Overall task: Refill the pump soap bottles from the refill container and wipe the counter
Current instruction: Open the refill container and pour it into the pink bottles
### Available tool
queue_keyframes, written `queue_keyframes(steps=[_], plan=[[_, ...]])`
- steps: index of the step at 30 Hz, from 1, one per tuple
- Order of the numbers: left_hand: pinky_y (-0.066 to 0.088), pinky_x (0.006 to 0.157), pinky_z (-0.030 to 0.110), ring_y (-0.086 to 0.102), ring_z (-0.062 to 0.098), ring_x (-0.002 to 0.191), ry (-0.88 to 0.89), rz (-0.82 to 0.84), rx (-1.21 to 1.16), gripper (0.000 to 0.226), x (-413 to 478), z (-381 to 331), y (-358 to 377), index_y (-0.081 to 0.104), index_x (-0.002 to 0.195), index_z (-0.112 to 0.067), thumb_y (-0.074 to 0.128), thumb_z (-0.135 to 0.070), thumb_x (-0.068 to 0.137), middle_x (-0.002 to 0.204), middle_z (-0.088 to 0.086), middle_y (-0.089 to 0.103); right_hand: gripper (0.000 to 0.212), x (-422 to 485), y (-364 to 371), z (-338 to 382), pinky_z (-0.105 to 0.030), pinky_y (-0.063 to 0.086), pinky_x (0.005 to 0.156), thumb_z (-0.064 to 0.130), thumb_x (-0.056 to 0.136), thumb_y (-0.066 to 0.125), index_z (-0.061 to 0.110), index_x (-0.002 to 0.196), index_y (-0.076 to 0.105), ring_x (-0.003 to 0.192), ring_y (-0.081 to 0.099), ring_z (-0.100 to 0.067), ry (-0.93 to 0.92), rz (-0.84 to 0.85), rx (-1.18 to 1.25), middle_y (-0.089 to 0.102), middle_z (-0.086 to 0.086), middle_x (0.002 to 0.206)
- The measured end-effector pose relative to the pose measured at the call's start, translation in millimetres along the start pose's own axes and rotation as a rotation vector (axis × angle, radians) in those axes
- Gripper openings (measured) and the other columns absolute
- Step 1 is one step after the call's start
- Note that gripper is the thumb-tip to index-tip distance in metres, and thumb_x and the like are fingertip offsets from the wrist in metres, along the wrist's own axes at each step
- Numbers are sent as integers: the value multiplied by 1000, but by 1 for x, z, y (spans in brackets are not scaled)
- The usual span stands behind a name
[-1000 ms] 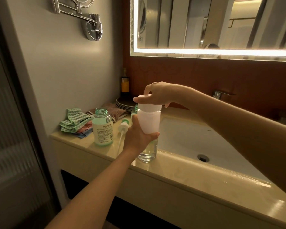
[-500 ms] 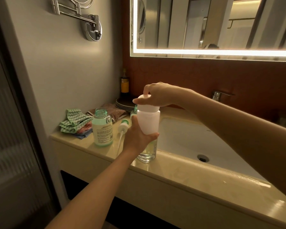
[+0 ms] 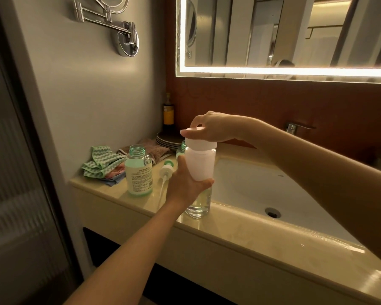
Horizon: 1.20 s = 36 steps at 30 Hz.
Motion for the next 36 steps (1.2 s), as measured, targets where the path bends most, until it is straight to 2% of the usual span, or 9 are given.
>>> queue_keyframes(steps=[5,12,15,18,23,26,30,34,36], plan=[[39,65,26,48,16,84,-21,4,-15,79,0,0,1,29,123,-12,80,-34,67,116,6,55,55,-2,-6,-5,-30,40,93,30,89,58,27,140,35,121,43,-22,-40,125,260,40,-3,141],[38,65,24,47,15,86,-10,2,-21,79,-1,0,0,29,124,-11,80,-32,67,117,5,53,77,2,3,-5,-34,44,89,68,80,42,20,140,33,114,47,-24,73,-56,25,37,-9,141],[39,65,25,47,15,86,-9,4,-19,79,0,0,1,29,124,-11,80,-32,67,117,5,53,66,-1,5,-2,-30,42,82,61,87,40,13,132,45,100,43,-18,39,-57,-58,47,-10,130],[39,65,25,47,16,85,-11,3,-20,79,-1,0,0,29,123,-12,80,-33,67,116,5,54,52,0,2,-4,-31,46,89,45,90,52,22,135,42,112,45,-21,26,17,102,42,-6,136],[37,66,25,46,14,87,-17,6,-14,79,0,0,0,29,124,-12,80,-33,67,118,5,53,72,-2,1,-3,-40,35,104,51,84,56,33,144,21,133,33,-28,30,114,214,23,-2,151],[36,66,24,45,14,87,-14,7,-6,79,-1,0,0,29,125,-12,79,-34,68,118,4,52,79,-1,6,1,-39,40,97,67,80,44,26,145,23,127,39,-31,102,16,79,25,-8,148],[42,67,27,53,19,92,-11,6,-13,79,0,1,1,29,123,-12,80,-33,67,116,5,52,62,-3,10,3,-29,40,84,56,87,47,15,134,43,103,41,-18,58,-53,7,45,-9,132],[41,66,26,49,17,87,-14,6,-7,80,0,1,0,29,124,-11,80,-33,66,115,6,54,67,-1,3,0,-32,40,97,31,85,64,26,142,31,127,39,-24,38,72,249,33,-4,146],[40,66,25,48,15,87,-12,4,-6,81,0,1,0,28,125,-12,80,-33,67,117,6,53,82,-1,1,0,-40,32,107,40,81,65,29,147,17,136,29,-28,46,118,278,21,-2,153]])
Point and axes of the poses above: each hand's wrist, its own x-axis towards the middle knuckle, its own y-axis out of the palm, z = x × y, the point moved 1 cm from there along x, towards the middle knuckle
